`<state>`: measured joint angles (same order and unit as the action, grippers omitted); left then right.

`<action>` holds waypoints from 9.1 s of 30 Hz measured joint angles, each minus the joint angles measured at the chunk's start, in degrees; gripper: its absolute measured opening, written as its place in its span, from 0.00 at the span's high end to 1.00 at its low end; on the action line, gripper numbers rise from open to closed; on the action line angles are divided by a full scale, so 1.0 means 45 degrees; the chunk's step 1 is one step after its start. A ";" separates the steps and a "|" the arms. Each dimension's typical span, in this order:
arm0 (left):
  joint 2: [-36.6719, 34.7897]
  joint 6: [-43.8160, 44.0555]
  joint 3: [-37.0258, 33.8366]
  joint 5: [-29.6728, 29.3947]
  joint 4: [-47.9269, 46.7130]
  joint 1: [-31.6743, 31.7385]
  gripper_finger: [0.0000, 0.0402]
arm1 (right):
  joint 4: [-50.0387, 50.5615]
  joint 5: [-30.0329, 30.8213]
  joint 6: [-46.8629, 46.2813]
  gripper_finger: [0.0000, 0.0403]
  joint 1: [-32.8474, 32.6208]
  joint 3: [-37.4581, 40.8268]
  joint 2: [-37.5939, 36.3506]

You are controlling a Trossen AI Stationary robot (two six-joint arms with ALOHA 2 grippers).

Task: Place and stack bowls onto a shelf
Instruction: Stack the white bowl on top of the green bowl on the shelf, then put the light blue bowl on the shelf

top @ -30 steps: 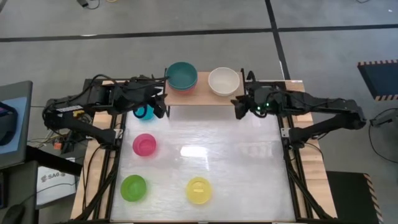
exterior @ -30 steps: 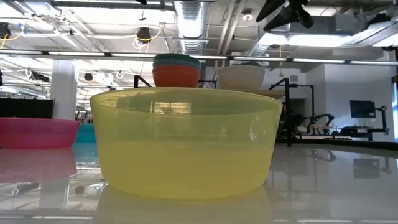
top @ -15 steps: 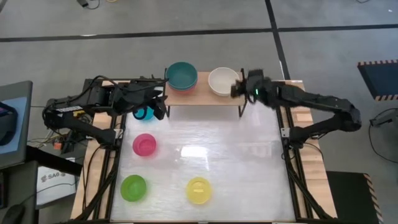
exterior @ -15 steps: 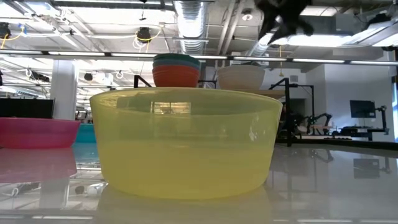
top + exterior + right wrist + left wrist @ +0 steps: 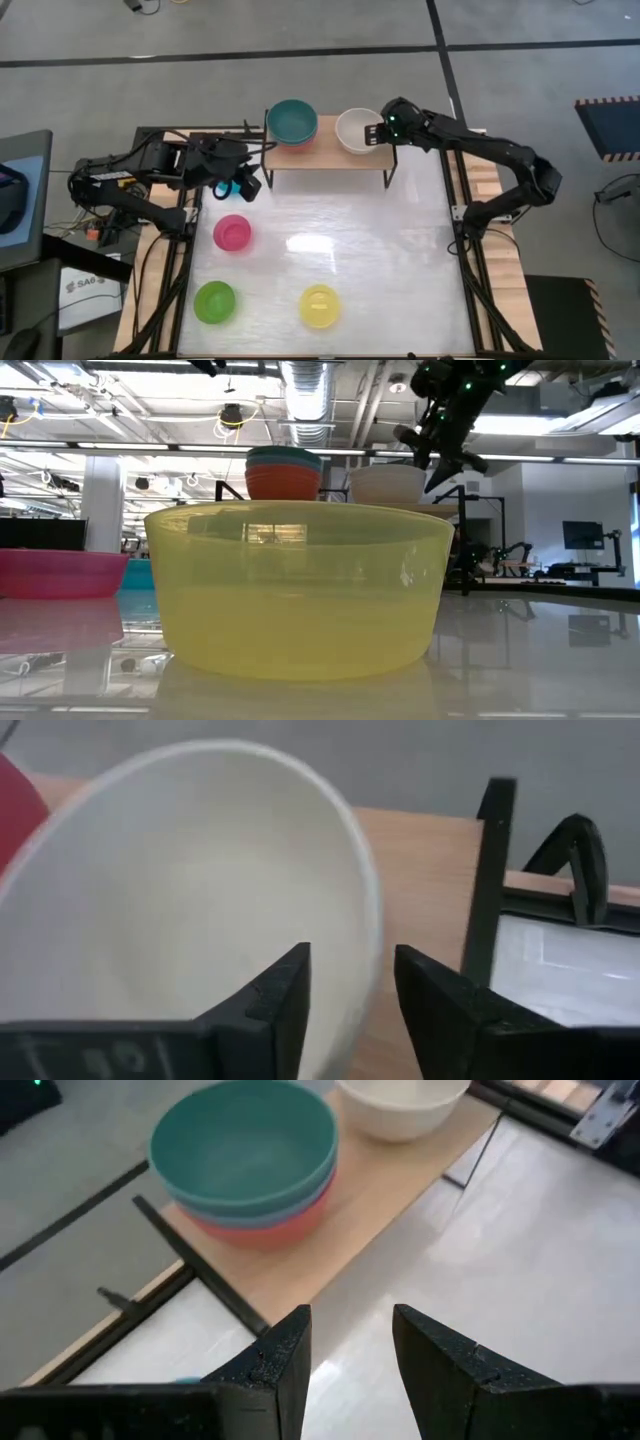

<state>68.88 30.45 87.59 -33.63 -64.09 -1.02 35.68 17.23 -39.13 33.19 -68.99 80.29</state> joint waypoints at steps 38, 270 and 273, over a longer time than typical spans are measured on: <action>0.4119 -0.7918 -0.0631 0.1599 1.1342 0.1951 0.68 | -0.3941 0.8527 0.6332 0.93 -0.7631 -0.0001 -0.1307; -0.0076 -0.8572 -0.0679 0.2209 0.9019 0.3620 1.00 | -0.9117 0.6764 1.0592 0.38 -0.8897 -0.3109 0.1092; 0.0942 -0.9396 0.0044 0.1132 0.9232 0.3349 1.00 | -0.9388 0.7931 1.1252 0.38 -0.8883 -0.3109 0.1053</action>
<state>73.12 -11.83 87.79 -28.54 -22.55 14.05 -6.56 52.92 11.51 -6.79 -82.98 85.03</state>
